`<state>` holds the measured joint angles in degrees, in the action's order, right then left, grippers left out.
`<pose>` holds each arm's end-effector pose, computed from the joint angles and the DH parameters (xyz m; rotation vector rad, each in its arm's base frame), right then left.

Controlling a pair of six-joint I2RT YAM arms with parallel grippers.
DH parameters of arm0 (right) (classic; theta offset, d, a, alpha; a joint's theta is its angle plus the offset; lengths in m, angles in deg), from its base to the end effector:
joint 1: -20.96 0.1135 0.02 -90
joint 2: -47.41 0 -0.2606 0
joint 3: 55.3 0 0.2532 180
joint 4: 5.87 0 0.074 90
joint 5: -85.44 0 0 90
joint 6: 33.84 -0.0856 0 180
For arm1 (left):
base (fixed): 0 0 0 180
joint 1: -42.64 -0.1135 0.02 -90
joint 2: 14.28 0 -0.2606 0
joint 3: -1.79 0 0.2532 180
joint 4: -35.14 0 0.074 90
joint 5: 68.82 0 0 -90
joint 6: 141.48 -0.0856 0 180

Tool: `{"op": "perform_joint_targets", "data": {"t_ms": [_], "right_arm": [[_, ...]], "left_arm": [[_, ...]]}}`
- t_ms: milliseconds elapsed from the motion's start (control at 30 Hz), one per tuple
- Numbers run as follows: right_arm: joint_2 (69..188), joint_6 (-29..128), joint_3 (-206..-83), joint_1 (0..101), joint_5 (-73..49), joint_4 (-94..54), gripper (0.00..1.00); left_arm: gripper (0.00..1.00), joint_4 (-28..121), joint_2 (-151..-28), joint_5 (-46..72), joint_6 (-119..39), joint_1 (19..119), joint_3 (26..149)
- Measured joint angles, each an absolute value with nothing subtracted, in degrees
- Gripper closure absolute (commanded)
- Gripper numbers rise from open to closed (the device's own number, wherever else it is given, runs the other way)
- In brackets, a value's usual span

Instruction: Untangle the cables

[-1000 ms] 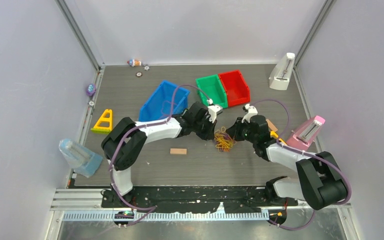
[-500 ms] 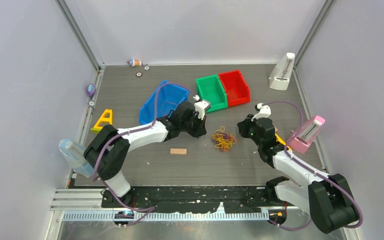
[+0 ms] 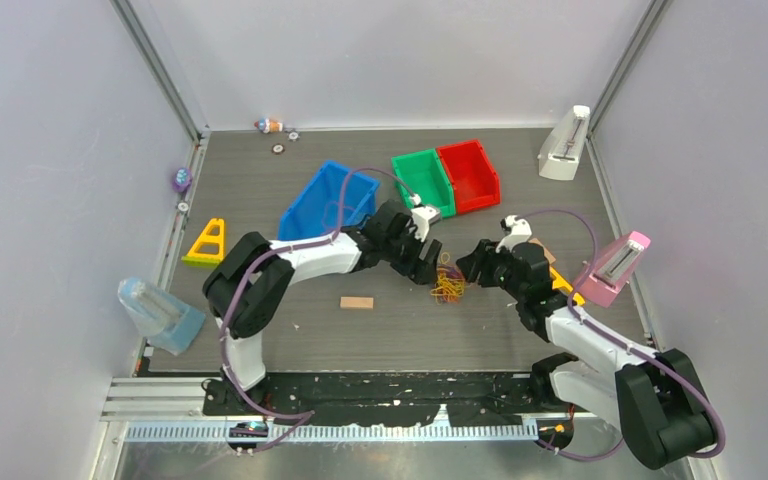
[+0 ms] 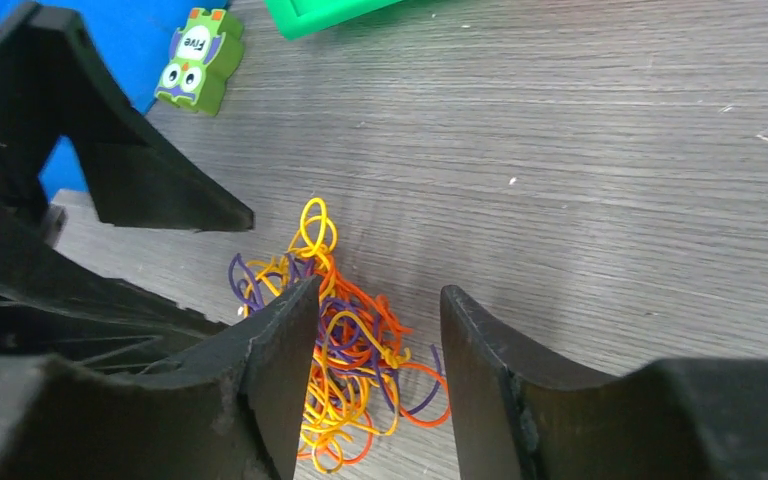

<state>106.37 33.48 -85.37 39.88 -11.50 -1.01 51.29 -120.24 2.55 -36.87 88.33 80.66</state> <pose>0.2355 0.0917 0.1497 -0.0133 2.0353 0.5840 0.2809 -0.3269 0.1425 0.8233 2.3125 -0.8790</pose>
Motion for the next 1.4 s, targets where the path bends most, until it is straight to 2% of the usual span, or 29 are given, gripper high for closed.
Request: {"op": "perform_joint_targets", "data": {"t_ms": [133,200,233,300,333,367,400,533,800,1100,1400], "right_arm": [[107.27,33.09,-85.32,39.88,-13.45,-0.62,0.55],[108.43,32.98,-85.32,39.88,-14.08,-0.58,0.58],[109.17,32.89,-85.32,39.88,-14.37,-0.53,0.59],[110.83,32.74,-85.34,39.99,-15.02,-0.55,0.64],[111.46,32.65,-85.34,39.99,-15.26,-0.60,0.72],[112.08,32.56,-85.39,39.99,-15.44,-0.73,0.77],[112.38,32.58,-85.41,39.99,-15.53,-0.79,0.84],[112.34,32.30,-85.50,40.03,-15.26,-1.47,0.94],[102.46,31.91,-85.50,40.36,-5.89,-4.97,0.95],[79.86,26.40,-80.88,40.47,19.01,-12.31,0.95],[71.01,18.38,-79.03,40.45,38.29,-23.02,0.95]], "left_arm": [[0.32,53.63,-122.92,1.02,-36.85,88.83,83.20],[0.41,54.48,-123.78,0.02,-36.65,89.05,83.99],[0.48,54.83,-124.24,-0.44,-36.54,89.09,84.44],[0.75,55.77,-125.39,-1.43,-36.19,89.09,85.78],[0.91,56.05,-125.85,-1.75,-36.04,89.09,86.28],[1.00,56.40,-126.33,-2.15,-35.41,89.09,86.83],[1.00,56.44,-126.53,-2.32,-35.34,89.09,86.91],[1.00,56.90,-126.33,-1.71,-35.34,89.07,86.67],[1.00,52.03,-116.24,5.09,-34.27,87.93,76.20],[1.00,43.86,-101.42,20.93,-31.49,85.18,63.31],[1.00,40.34,-93.48,32.58,-30.34,84.48,56.34]]}}
